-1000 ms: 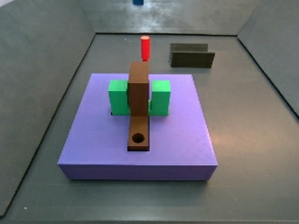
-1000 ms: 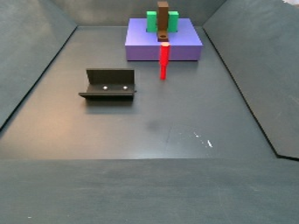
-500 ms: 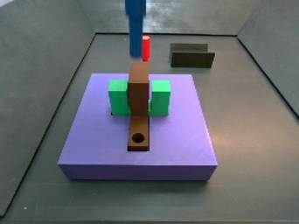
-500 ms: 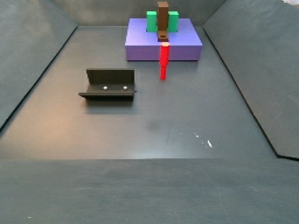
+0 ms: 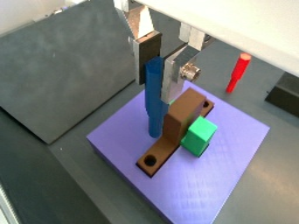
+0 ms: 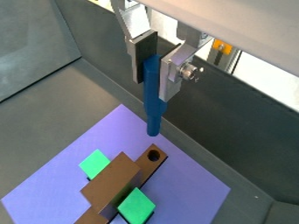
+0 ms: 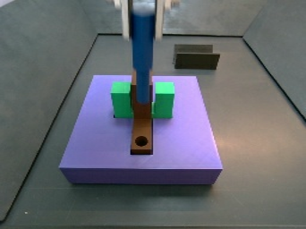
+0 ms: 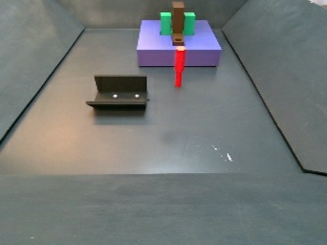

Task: Pick up the blue object. Move up. Move to above the board. Insert the blue object.
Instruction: Insert the blue object.

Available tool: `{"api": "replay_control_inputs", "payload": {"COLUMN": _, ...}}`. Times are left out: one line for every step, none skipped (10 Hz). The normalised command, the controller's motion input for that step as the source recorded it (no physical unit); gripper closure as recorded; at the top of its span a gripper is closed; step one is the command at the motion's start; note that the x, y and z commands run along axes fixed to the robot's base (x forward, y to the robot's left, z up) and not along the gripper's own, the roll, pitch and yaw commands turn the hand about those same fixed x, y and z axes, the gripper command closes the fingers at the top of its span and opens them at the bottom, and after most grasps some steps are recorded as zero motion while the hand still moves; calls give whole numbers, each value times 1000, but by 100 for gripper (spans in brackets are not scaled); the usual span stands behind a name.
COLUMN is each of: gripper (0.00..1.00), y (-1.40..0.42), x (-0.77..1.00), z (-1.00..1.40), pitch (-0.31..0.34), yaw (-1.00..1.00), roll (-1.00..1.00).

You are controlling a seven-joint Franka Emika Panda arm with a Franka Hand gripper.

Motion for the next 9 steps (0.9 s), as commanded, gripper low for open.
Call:
{"api": "replay_control_inputs", "payload": {"gripper": 100, "y": -46, "x": 106, "z": -360, "pitch": 0, "yaw": -31, "roll": 74}}
{"api": "replay_control_inputs", "payload": {"gripper": 100, "y": -29, "x": 49, "z": -323, "pitch": 0, "yaw": 0, "roll": 99}}
{"api": "replay_control_inputs", "payload": {"gripper": 100, "y": 0, "x": 14, "z": -446, "pitch": 0, "yaw": -31, "roll": 137}}
{"api": "replay_control_inputs", "payload": {"gripper": 100, "y": 0, "x": 0, "z": -554, "pitch": 0, "yaw": -9, "roll": 107}}
{"api": "replay_control_inputs", "payload": {"gripper": 100, "y": -6, "x": -43, "z": -574, "pitch": -41, "yaw": -97, "roll": -44}}
{"api": "replay_control_inputs", "payload": {"gripper": 100, "y": -54, "x": -34, "z": -520, "pitch": -67, "yaw": -63, "roll": -47}}
{"api": "replay_control_inputs", "payload": {"gripper": 100, "y": 0, "x": -9, "z": -500, "pitch": -51, "yaw": -63, "roll": -26}}
{"api": "replay_control_inputs", "payload": {"gripper": 100, "y": -11, "x": -57, "z": -314, "pitch": -30, "yaw": -43, "roll": 0}}
{"api": "replay_control_inputs", "payload": {"gripper": 100, "y": 0, "x": 0, "z": -140, "pitch": 0, "yaw": -46, "roll": -7}}
